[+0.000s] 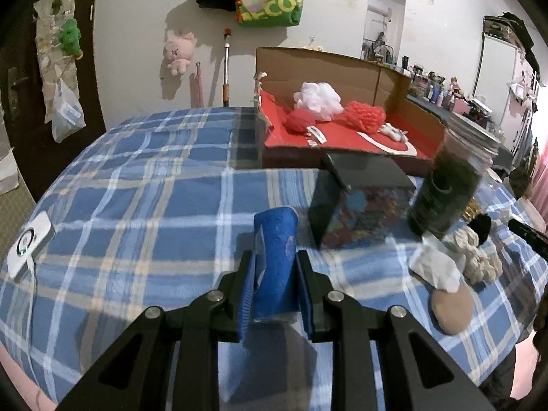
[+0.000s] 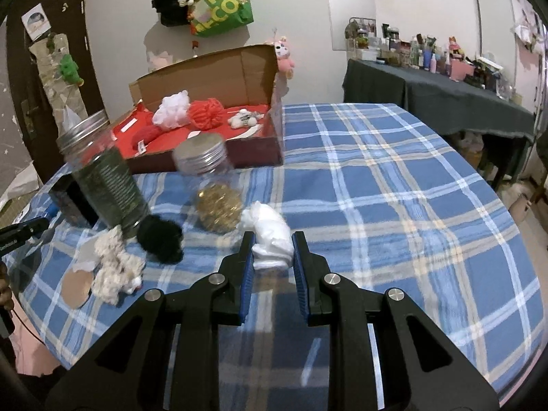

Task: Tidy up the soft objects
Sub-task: 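Lift the white sock and blue roll and carry them over the box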

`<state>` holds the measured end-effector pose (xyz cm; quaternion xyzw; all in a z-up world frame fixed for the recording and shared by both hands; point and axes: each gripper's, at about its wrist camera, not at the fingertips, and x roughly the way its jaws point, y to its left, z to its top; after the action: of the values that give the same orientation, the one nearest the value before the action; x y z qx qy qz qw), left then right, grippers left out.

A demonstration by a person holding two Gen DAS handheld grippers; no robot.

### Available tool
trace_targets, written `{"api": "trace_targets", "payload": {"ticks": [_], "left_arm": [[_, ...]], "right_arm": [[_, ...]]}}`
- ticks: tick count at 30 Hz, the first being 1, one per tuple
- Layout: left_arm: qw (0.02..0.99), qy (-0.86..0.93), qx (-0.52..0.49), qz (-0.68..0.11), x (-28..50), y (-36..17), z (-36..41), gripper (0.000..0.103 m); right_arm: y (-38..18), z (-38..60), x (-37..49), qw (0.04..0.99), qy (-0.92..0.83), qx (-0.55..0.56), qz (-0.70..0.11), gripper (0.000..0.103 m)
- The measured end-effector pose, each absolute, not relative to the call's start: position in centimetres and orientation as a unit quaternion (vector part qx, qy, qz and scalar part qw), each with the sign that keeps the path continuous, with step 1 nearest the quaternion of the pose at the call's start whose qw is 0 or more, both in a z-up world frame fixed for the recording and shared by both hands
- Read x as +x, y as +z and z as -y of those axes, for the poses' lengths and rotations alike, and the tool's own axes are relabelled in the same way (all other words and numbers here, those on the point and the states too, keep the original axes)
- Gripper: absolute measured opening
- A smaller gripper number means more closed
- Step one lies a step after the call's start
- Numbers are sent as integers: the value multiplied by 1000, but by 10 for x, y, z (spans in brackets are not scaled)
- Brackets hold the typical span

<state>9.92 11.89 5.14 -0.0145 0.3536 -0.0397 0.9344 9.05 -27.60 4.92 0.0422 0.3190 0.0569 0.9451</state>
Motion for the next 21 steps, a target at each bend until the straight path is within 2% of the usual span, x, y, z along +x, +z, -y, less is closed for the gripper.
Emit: {"api": "trace_targets", "payload": {"ticks": [8,21], "left_arm": [[932,-74,16,-354,131,61,-127,25],[908,-157,6,-388,175,70,-133,25]], "right_arm": [[57,290,129,934,81,55,-345,20],[68,301,188,897,174,86,-398,20]]}}
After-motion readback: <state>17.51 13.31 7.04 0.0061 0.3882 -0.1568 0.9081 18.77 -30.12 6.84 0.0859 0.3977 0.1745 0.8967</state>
